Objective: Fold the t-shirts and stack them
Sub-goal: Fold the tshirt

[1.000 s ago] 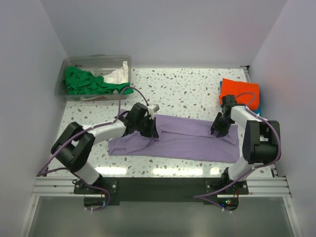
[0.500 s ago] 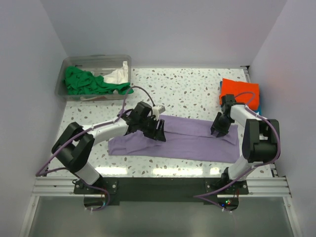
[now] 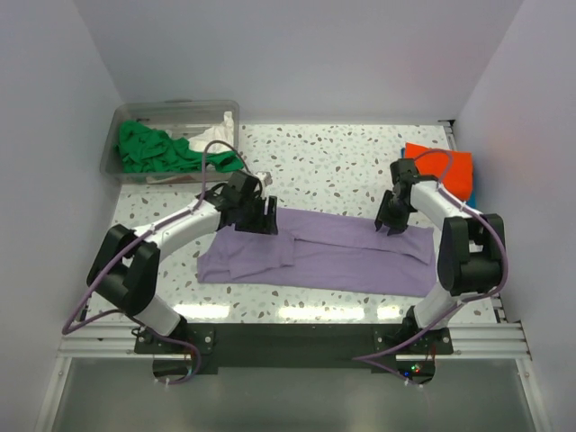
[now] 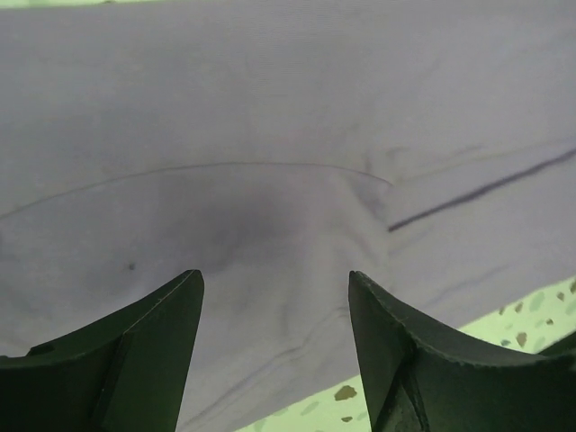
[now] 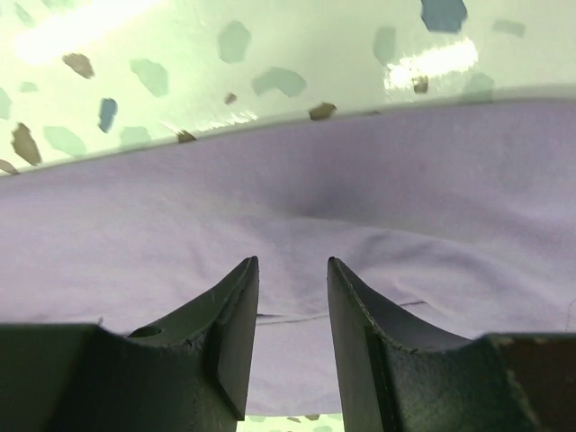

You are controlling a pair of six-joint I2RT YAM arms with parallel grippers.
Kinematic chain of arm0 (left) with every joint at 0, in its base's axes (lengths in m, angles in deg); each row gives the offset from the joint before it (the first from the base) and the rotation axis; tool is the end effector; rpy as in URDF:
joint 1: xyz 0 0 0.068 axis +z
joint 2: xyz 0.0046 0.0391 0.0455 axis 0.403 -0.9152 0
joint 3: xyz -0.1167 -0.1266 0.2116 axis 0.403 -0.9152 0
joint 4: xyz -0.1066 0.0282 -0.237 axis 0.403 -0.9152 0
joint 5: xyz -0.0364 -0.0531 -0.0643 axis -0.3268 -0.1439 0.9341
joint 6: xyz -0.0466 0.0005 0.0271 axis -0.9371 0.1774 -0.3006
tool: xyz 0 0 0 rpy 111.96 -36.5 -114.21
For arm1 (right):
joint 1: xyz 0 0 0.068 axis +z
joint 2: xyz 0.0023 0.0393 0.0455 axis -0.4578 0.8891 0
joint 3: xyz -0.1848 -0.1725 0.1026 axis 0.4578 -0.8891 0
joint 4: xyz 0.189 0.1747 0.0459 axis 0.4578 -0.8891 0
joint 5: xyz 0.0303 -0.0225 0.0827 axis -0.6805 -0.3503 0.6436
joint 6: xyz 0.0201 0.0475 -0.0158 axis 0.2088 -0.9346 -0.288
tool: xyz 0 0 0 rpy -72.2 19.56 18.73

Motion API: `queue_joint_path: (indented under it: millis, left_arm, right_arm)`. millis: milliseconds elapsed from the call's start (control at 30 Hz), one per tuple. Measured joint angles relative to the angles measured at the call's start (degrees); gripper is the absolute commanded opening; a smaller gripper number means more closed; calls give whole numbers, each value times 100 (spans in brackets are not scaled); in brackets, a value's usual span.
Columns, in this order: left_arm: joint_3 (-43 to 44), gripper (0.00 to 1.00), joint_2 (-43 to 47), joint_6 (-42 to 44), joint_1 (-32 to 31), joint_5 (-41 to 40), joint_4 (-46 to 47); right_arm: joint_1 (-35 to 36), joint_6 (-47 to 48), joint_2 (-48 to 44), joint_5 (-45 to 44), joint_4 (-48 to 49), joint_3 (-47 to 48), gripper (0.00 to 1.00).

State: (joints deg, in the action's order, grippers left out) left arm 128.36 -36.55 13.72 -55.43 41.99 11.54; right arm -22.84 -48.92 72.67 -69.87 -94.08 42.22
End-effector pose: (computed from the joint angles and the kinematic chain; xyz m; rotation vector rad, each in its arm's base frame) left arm 0.2696 -0.1731 0.2086 0.1955 2.6280 -0.5797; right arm 0.3109 0.0228 0.1845 0.5732 2.8151 0.0580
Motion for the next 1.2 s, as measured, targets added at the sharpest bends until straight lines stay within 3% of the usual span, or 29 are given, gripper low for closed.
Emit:
queue_joint_path:
  millis: [233,500,1200]
  left_arm:
    - [-4,75,-234,-103,391,-529,-236]
    - [63,75,-870,-162,428,-549,-122]
    - [2492,75,-2872,223,461,284,356]
  right_arm:
    - [20,9,511,24,197,101,40]
    - [20,15,551,-7,280,15,38]
    - [42,-391,254,-927,-575,-321,37]
